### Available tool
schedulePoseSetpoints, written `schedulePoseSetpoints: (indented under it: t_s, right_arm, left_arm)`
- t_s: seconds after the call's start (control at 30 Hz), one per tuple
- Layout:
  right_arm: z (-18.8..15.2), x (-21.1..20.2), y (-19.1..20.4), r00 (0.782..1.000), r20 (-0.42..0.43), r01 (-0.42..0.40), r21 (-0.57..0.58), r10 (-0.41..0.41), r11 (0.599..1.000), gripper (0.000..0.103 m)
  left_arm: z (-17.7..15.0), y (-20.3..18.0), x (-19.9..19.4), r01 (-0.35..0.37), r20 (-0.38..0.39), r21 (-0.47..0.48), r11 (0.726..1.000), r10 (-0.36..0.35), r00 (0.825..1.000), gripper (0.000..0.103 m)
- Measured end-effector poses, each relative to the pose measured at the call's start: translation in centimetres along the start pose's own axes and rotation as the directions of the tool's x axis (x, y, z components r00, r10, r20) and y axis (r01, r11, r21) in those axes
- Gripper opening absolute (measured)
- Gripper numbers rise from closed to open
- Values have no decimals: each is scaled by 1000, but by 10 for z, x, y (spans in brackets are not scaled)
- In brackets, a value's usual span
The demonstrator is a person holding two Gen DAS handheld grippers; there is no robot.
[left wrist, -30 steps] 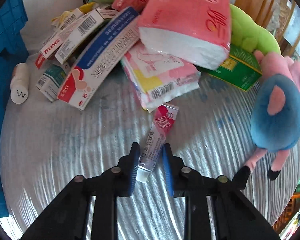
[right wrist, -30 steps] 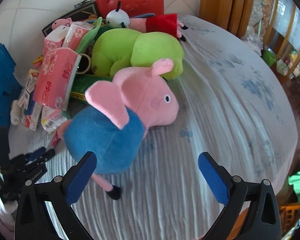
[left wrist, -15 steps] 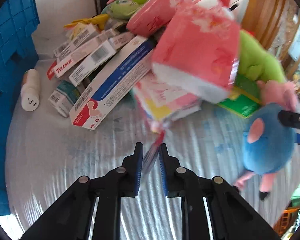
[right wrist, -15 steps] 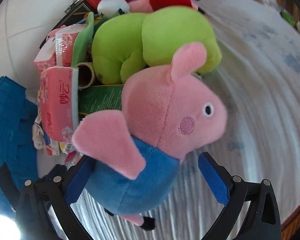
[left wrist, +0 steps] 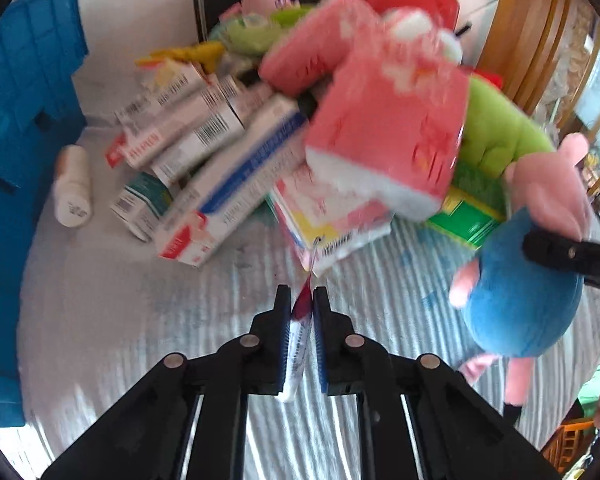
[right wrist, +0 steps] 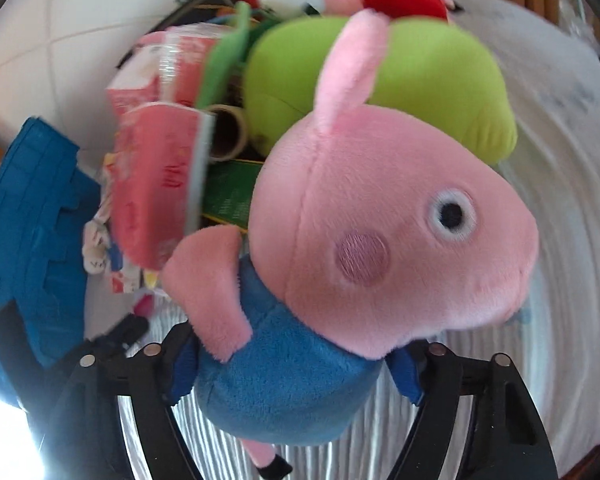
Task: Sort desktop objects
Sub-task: 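Grasp the white-red tube with the left tool while the right tool grasps the pig plush, then carry the tube and pig plush over the blue crate and release both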
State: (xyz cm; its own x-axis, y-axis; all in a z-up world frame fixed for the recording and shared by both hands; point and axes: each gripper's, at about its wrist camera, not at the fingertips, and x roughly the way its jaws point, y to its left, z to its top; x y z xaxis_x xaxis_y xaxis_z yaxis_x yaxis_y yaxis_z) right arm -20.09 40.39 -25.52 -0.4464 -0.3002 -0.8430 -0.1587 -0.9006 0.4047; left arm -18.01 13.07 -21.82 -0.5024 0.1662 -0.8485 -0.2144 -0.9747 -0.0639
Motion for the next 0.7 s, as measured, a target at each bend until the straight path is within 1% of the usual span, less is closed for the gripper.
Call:
schedulePoseSetpoints:
  t_s: [0.07, 0.17, 0.2, 0.23, 0.3, 0.33, 0.37, 0.4, 0.43, 0.5, 0.53, 0.57, 0.6, 0.63, 0.67, 0.7]
  right_arm:
    - [-3, -14, 12, 999, 34, 7, -36, -6, 999, 76]
    - [-5, -37, 36, 995, 101, 17, -94, -8, 995, 76]
    - [-5, -45, 47, 992, 126, 23, -116, -8, 993, 76]
    - [-6, -51, 56, 989, 147, 25, -134, -5, 991, 76]
    - [-3, -72, 75, 981, 195, 31, -176, 4, 984, 76]
    - [-2, -80, 83, 976, 217, 35, -196, 8, 980, 76]
    - [-1, -89, 95, 970, 241, 40, -218, 14, 975, 76]
    - [-1, -99, 111, 962, 271, 43, -245, 26, 969, 76]
    - [-1, -109, 126, 955, 295, 42, -266, 40, 963, 76]
    - [-1, -124, 153, 939, 335, 38, -306, 70, 951, 76]
    - [-1, -133, 172, 928, 360, 34, -335, 94, 942, 76]
    - [-1, -139, 184, 921, 375, 33, -353, 109, 935, 76]
    - [-1, -147, 202, 909, 396, 34, -380, 129, 925, 76]
    - [-2, -154, 222, 896, 419, 38, -406, 149, 913, 76]
    - [-4, -159, 237, 886, 435, 43, -425, 163, 904, 76]
    - [-5, -164, 257, 872, 452, 46, -452, 185, 891, 76]
  left_arm:
    - [6, 8, -21, 3, 40, -6, 1000, -3, 999, 10]
    - [7, -8, -37, -4, 103, -9, 1000, 5, 995, 10]
    - [7, -18, -47, -7, 129, -9, 1000, 9, 992, 10]
    - [12, -18, -59, -9, 156, -10, 1000, 11, 988, 10]
    - [14, -15, -93, -17, 215, -16, 1000, 20, 976, 10]
    - [21, -9, -94, -18, 239, -20, 1000, 22, 971, 10]
    - [25, -2, -112, -21, 276, -26, 999, 28, 961, 10]
    - [23, 4, -121, -25, 302, -30, 999, 33, 953, 10]
    - [24, 8, -140, -32, 335, -34, 999, 42, 941, 10]
    - [28, 24, -173, -53, 406, -47, 998, 67, 911, 10]
    - [30, 33, -189, -67, 437, -55, 996, 84, 896, 10]
    - [31, 45, -210, -86, 478, -69, 994, 109, 872, 10]
    - [32, 54, -224, -98, 500, -81, 992, 125, 857, 10]
    - [32, 65, -237, -113, 525, -97, 989, 148, 838, 10]
    - [30, 81, -256, -133, 557, -121, 984, 178, 811, 10]
    - [29, 91, -268, -145, 574, -137, 980, 197, 795, 10]
